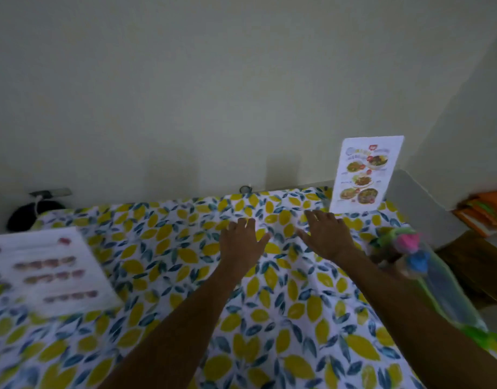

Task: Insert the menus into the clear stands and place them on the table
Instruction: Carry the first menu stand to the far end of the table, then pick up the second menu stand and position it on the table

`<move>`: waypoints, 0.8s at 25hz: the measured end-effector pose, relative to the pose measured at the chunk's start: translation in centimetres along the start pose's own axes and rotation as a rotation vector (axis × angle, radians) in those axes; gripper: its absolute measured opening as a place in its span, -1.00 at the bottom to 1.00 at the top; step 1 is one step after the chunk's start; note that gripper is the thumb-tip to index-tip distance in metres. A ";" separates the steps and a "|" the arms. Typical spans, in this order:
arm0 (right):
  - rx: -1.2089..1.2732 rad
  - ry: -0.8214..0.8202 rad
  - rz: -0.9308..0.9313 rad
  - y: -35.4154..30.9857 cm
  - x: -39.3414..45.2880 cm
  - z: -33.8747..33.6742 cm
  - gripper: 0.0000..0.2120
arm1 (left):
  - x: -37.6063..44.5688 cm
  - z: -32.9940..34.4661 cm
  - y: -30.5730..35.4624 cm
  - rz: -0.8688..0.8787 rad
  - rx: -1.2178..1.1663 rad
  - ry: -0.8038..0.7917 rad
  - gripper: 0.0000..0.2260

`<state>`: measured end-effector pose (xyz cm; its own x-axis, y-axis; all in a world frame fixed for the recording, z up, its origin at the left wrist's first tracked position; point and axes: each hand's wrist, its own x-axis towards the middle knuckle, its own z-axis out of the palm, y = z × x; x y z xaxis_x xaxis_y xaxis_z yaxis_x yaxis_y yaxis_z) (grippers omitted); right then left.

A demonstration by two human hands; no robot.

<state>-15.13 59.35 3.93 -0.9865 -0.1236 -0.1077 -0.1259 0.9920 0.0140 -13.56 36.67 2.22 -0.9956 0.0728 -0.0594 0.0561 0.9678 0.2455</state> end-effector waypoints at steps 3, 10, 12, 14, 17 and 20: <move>-0.014 -0.013 -0.112 -10.0 -2.7 0.6 -0.32 | -6.4 -1.0 -8.6 -0.081 -0.003 -0.010 -0.33; 0.012 -0.066 -0.333 -28.8 -5.2 2.1 -0.32 | -17.4 -3.5 -24.9 -0.337 0.022 0.068 -0.40; 0.043 -0.094 -0.364 -32.8 -5.5 2.5 -0.32 | -19.5 -3.7 -28.4 -0.396 0.033 0.102 -0.43; 0.049 -0.104 -0.395 -36.0 -5.6 3.2 -0.33 | -21.2 -3.6 -31.5 -0.451 0.055 0.112 -0.42; 0.050 -0.116 -0.433 -40.5 -5.1 4.7 -0.34 | -22.8 -3.4 -36.7 -0.533 0.055 0.106 -0.41; 0.100 -0.159 -0.409 -44.2 -3.9 6.7 -0.33 | -22.8 -3.6 -41.9 -0.576 0.029 0.100 -0.41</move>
<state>-4.99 16.16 -2.94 -0.8284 -0.5080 -0.2360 -0.4835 0.8612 -0.1568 6.56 -6.43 -3.22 -0.8683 -0.4890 -0.0832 -0.4958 0.8507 0.1746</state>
